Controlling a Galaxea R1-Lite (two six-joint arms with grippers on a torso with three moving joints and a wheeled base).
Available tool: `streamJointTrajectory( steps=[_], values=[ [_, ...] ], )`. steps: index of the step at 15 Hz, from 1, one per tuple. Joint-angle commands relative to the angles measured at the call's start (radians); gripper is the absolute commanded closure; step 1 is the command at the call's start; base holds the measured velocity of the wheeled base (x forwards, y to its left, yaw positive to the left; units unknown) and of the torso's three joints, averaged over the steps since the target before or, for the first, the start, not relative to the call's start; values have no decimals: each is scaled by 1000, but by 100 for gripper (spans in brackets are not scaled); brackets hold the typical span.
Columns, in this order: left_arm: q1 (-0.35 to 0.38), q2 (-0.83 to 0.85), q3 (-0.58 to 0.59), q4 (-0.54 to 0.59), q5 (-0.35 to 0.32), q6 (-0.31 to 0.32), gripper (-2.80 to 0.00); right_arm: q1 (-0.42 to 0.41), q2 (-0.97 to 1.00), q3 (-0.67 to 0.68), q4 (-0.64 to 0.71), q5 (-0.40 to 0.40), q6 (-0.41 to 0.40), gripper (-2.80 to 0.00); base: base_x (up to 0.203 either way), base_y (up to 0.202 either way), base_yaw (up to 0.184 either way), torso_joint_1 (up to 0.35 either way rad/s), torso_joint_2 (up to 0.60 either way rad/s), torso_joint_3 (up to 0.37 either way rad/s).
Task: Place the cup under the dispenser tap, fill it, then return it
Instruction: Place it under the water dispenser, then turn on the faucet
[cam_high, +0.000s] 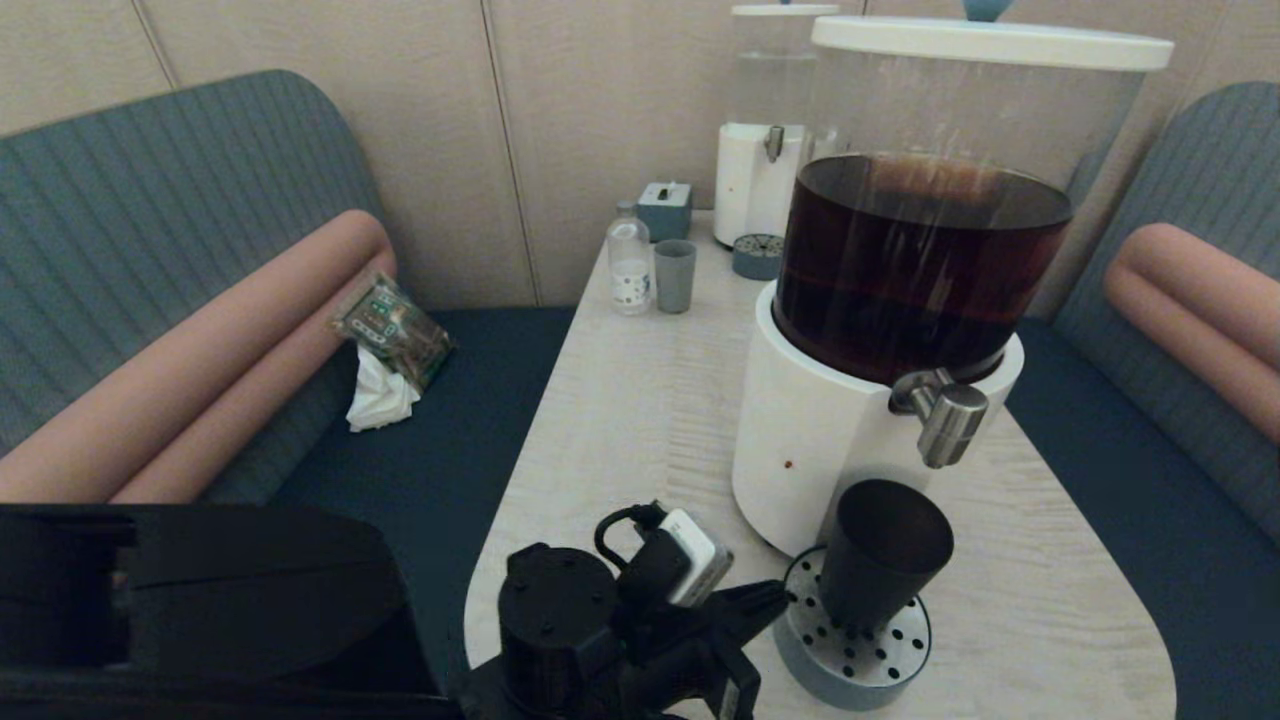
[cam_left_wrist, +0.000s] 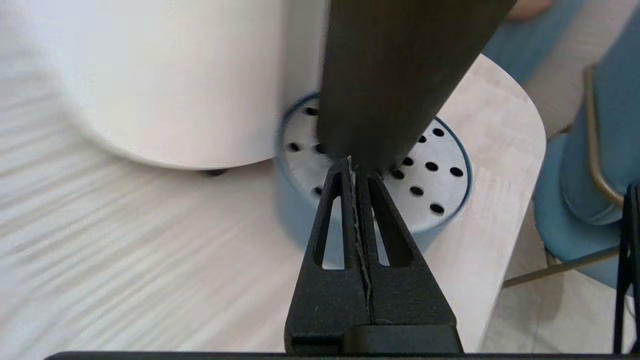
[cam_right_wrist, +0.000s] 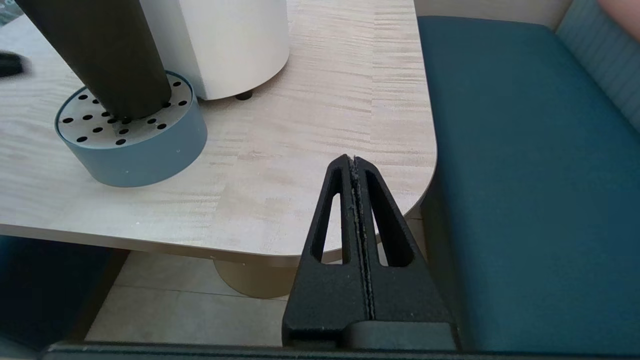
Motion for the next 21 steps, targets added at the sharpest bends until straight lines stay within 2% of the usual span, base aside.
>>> streamJointTrajectory(
  steps=[1, 4, 7, 8, 10, 12, 17, 19, 21],
  values=[
    [30, -156, 100, -9, 20, -1, 0, 0, 1, 0, 0, 1, -1, 0, 0, 0, 0, 0, 0, 0],
    [103, -342, 219, -9, 68, -1, 0, 0, 1, 0, 0, 1, -1, 0, 0, 0, 0, 0, 0, 0],
    [160, -549, 272, -5, 204, -1, 0, 0, 1, 0, 0, 1, -1, 0, 0, 0, 0, 0, 0, 0],
    [206, -612, 287, 9, 244, -1, 0, 0, 1, 0, 0, 1, -1, 0, 0, 0, 0, 0, 0, 0],
    [346, -685, 328, 37, 298, -2, 0, 0, 1, 0, 0, 1, -1, 0, 0, 0, 0, 0, 0, 0],
    [452, -777, 361, 50, 334, -2, 0, 0, 1, 0, 0, 1, -1, 0, 0, 0, 0, 0, 0, 0],
    [602, -1043, 426, 89, 397, -6, 0, 0, 1, 0, 0, 1, -1, 0, 0, 0, 0, 0, 0, 0],
    [642, -1202, 445, 161, 410, -21, 0, 0, 1, 0, 0, 1, -1, 0, 0, 0, 0, 0, 0, 0],
    [657, -1381, 451, 297, 425, -39, 0, 0, 1, 0, 0, 2, -3, 0, 0, 0, 0, 0, 0, 0]
  ],
)
